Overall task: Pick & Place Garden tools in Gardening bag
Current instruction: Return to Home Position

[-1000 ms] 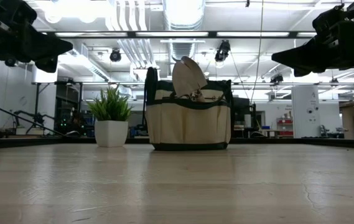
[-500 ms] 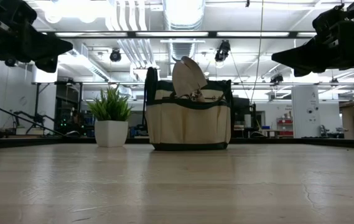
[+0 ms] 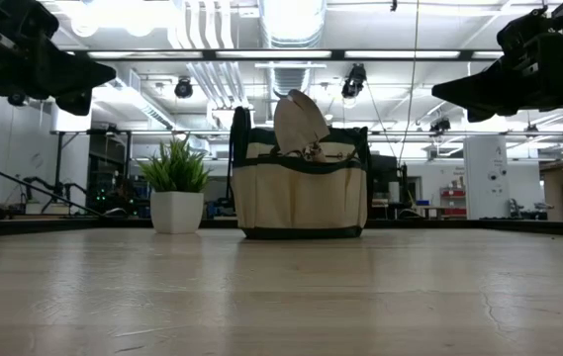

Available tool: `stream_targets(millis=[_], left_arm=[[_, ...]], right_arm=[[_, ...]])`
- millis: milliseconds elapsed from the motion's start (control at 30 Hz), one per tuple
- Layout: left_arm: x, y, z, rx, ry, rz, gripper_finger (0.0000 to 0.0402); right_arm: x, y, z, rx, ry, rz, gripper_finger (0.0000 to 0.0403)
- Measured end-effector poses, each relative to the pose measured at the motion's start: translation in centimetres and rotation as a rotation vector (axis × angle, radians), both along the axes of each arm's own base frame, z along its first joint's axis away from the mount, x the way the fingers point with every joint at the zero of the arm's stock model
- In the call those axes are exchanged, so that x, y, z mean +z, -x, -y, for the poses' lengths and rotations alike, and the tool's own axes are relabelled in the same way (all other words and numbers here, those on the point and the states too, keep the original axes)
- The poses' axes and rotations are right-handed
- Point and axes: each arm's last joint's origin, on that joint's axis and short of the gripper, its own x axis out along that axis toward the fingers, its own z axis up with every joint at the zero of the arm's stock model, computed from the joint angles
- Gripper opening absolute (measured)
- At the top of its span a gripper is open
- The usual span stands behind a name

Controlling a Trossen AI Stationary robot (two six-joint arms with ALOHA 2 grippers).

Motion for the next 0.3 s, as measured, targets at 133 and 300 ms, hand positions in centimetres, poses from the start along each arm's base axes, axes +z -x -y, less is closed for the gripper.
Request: stream_targets(millis=[133,300], left_arm=[[0.00,0.00,0.00,0.000,0.000,-0.001,0.0014],[0.00,0.00,0.00,0.000,0.000,0.000,0.0014]], right_arm=[[0.00,0.00,0.00,-0.001,0.004,0.000,0.0008],[0.00,0.00,0.00,0.000,0.001,0.000,0.0008]])
